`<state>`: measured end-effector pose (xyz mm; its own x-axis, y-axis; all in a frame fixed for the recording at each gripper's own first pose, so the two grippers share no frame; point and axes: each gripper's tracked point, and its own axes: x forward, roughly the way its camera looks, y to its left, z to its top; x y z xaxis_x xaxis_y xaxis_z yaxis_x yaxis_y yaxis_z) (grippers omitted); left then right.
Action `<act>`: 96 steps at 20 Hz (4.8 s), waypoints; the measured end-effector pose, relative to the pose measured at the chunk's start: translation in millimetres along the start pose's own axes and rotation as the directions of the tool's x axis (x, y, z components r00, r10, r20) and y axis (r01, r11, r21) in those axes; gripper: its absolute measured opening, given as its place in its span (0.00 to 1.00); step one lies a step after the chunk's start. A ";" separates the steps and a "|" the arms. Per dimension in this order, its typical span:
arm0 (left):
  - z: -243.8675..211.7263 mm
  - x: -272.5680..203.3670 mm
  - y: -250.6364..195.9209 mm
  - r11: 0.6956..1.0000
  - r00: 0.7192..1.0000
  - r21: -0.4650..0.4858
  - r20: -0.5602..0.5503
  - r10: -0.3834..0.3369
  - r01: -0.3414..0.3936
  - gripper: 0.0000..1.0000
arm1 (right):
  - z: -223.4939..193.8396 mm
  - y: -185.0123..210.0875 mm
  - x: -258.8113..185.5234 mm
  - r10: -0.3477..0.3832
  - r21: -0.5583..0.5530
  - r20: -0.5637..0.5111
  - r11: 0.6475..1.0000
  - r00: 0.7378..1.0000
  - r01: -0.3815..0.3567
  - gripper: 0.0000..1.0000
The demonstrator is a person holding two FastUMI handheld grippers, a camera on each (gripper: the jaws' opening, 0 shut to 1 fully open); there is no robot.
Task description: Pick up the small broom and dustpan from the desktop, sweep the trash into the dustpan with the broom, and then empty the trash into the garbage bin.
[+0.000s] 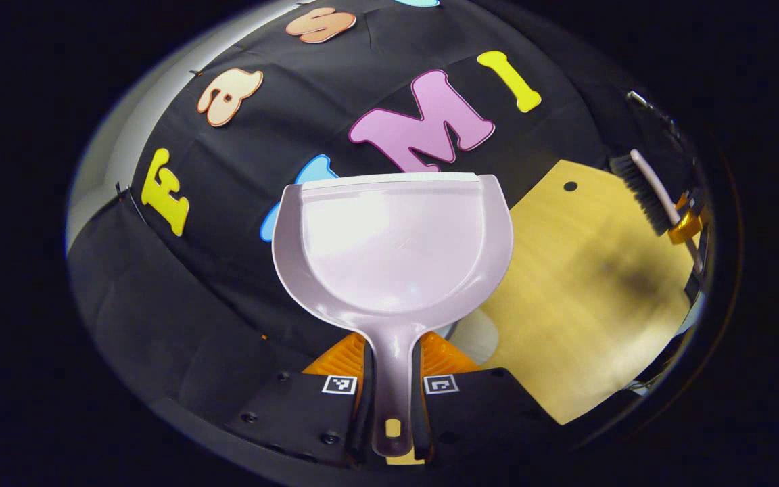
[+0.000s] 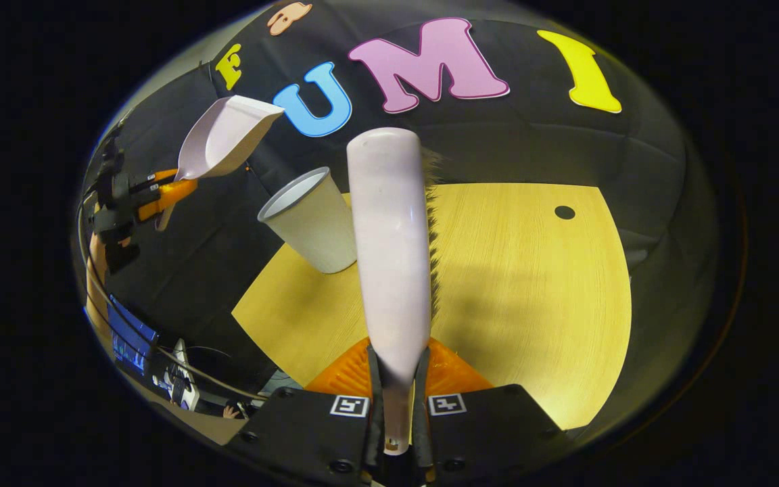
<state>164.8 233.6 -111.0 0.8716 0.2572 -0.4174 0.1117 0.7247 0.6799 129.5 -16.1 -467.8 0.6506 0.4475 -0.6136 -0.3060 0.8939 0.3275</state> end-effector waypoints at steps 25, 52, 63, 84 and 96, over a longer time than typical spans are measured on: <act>-108.1 47.0 -333.2 0.731 0.583 -0.615 -0.489 -0.648 0.296 0.20 | -133.2 -54.4 110.5 -0.259 0.185 -0.553 0.888 0.792 0.420 0.18; -99.4 38.6 -320.7 0.738 0.535 -0.600 -0.532 -0.657 0.309 0.56 | -120.9 -56.0 113.8 -0.239 0.179 -0.622 0.883 0.746 0.433 0.40; -76.2 25.1 -297.1 0.701 0.607 -0.648 -0.440 -0.662 0.296 0.64 | -98.4 -49.5 92.6 -0.267 0.156 -0.552 0.898 0.790 0.412 0.90; 72.3 -58.5 -110.9 0.764 0.940 -0.551 0.245 -0.237 0.336 0.81 | 100.4 48.2 -28.5 -0.380 -0.063 0.238 0.912 0.894 0.405 0.96; 88.5 -141.7 -64.6 0.762 0.861 -0.505 0.491 -0.131 0.404 0.80 | 175.8 117.3 -117.8 -0.374 -0.028 0.620 0.868 0.690 0.496 0.96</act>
<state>76.4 93.8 -42.4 0.9704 -0.1876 -0.1521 0.1964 0.9795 0.0449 139.2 31.5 -230.8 0.9941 -0.0410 -0.1002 0.0372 0.9985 -0.0400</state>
